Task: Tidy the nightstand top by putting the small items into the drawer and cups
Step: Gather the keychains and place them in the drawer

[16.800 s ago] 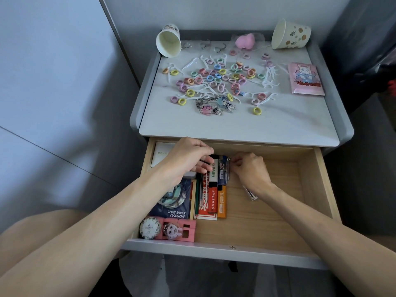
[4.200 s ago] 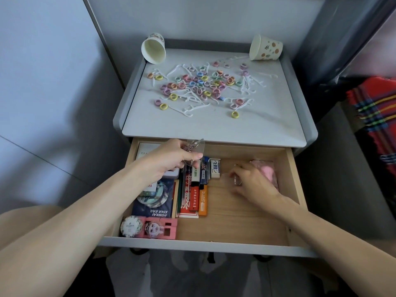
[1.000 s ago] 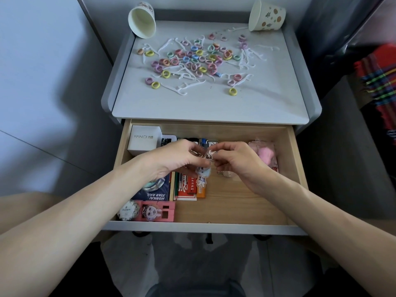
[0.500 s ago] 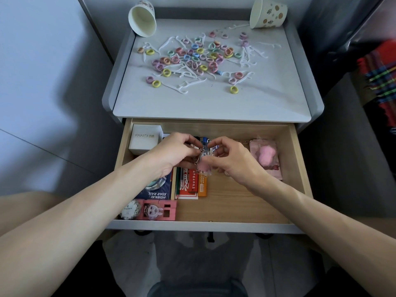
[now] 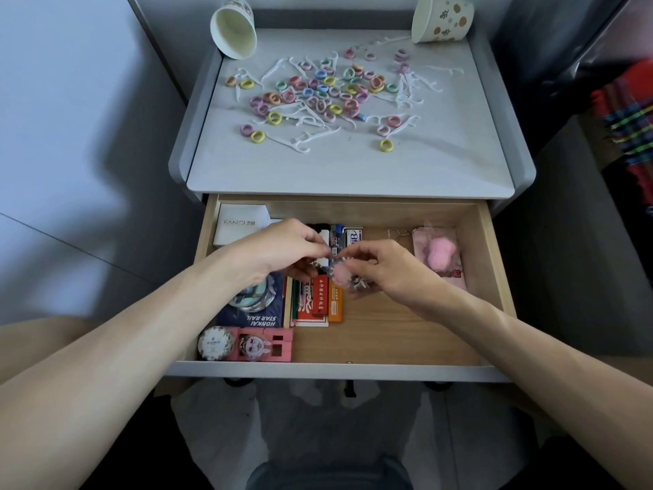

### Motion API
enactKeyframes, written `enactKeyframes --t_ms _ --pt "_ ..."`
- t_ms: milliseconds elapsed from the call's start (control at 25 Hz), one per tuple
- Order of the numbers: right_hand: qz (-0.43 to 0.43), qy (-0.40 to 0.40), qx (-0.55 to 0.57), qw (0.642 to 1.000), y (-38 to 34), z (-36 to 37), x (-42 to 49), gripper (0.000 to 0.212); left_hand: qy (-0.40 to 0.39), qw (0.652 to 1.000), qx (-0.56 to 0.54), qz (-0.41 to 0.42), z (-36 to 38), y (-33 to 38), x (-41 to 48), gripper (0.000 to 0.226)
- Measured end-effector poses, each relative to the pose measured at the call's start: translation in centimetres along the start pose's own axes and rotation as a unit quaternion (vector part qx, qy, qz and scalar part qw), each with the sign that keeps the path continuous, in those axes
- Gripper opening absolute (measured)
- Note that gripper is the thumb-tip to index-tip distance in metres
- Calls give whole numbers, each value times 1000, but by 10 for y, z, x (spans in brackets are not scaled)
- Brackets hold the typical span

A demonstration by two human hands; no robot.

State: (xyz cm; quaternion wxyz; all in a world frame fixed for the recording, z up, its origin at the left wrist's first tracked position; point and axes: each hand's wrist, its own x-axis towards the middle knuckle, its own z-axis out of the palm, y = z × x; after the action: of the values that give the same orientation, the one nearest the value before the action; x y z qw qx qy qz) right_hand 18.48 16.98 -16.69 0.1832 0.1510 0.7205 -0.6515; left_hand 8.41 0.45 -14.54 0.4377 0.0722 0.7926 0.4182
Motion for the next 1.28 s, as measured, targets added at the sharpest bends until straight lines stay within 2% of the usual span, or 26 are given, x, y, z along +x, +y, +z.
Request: enactKeyframes --t_ms 80,160,200,360,440,600,760,880,1000,1080,1160,1280 --pt "-6 -40 -164 986 5 -1 0 17 -47 994 101 -3 3 -6 -4 7" --pt "-21 -82 -336 938 11 4 0 21 -106 974 200 -14 11 -12 -5 7" --pt "-19 -101 -382 918 15 10 -1 23 -129 961 245 -21 16 -16 -5 8" --pt "27 -157 -411 898 26 24 -7 28 -162 901 402 -32 32 -28 2 21" --pt "50 -172 -427 886 29 21 -9 20 -175 882 437 -35 36 -34 3 27" --pt "71 -175 -407 893 31 19 -8 12 -181 856 482 -34 39 -35 4 27" --pt "76 -182 -365 910 32 21 -7 12 -177 850 495 -38 36 -36 5 22" --pt "79 -194 -335 919 29 19 -7 11 -180 858 480 -41 30 -31 5 20" --pt "51 -171 -355 918 12 5 -7 8 -144 894 423 -16 11 -13 4 3" --pt "28 -127 -333 934 -8 -7 -7 5 -81 927 366 26 -5 6 -5 3" --pt "14 -89 -281 955 -29 -18 -9 7 1 964 258 65 -19 26 -16 12" --pt "-25 -30 -243 969 -62 -32 -7 8 113 986 73 96 -36 52 -25 19"
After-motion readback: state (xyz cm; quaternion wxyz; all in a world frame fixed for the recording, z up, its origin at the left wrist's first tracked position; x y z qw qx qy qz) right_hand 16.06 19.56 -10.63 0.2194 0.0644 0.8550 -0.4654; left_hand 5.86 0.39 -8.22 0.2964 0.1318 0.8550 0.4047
